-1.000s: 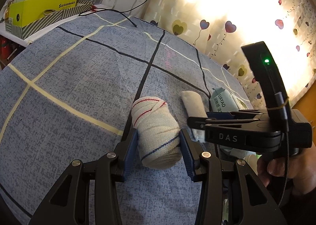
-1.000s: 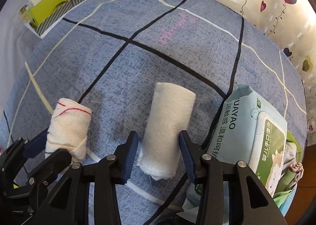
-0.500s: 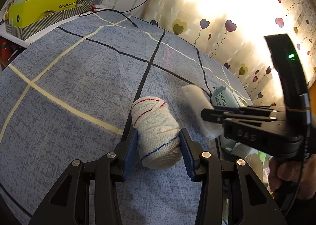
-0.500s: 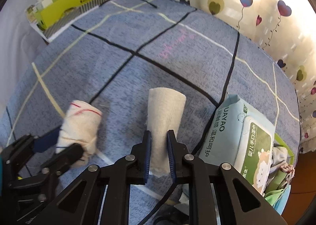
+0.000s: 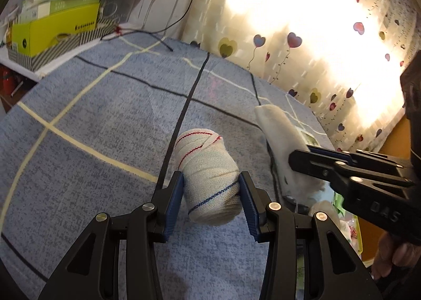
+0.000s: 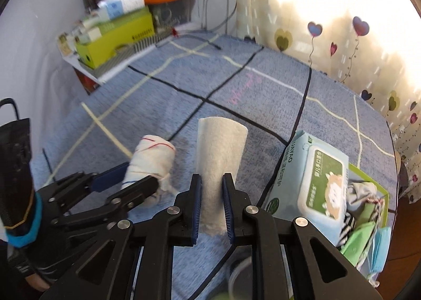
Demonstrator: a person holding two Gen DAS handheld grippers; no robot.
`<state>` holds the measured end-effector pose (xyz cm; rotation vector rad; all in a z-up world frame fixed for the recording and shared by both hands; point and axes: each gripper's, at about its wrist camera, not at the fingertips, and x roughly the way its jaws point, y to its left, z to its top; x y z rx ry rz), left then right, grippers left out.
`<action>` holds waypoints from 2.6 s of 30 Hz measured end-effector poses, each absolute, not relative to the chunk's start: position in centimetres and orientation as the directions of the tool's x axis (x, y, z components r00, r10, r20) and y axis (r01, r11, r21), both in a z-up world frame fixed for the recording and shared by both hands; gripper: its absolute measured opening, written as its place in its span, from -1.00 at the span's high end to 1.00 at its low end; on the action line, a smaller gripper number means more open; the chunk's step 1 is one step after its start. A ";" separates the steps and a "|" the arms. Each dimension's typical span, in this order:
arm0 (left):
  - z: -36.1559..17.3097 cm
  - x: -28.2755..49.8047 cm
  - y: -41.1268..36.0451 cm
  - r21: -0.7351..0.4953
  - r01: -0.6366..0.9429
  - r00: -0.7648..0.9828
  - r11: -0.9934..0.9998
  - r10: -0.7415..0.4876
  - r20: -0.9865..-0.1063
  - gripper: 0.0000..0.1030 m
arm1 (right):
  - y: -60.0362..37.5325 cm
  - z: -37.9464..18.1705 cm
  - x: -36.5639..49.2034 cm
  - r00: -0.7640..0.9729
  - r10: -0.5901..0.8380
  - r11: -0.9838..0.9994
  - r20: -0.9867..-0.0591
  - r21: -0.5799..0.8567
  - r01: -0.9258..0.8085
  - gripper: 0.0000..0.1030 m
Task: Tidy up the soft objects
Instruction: 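Carry the rolled bandage and white towel with both grippers over the box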
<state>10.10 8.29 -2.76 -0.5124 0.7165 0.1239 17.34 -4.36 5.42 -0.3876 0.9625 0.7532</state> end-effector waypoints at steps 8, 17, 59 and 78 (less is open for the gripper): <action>0.0 7.8 6.6 -0.364 -0.253 0.784 0.897 -0.030 -0.620 0.15 | -7.3 8.4 13.8 0.387 0.489 0.686 -0.782 0.070 -0.724 0.70; 2.5 6.0 4.2 -0.325 -0.213 0.813 0.921 -0.017 -0.581 0.15 | -11.5 10.4 10.7 0.429 0.561 0.696 -0.708 0.123 -0.707 0.70; 5.9 7.1 -9.9 -0.232 0.106 0.792 0.967 -0.223 -0.568 0.15 | -29.8 10.6 9.6 0.611 0.518 0.844 -0.598 0.243 -0.478 0.71; 3.8 9.0 -14.1 -0.224 0.181 0.727 0.958 -0.284 -0.626 0.15 | -33.9 6.0 11.7 0.589 0.435 0.894 -0.681 0.246 -0.375 0.70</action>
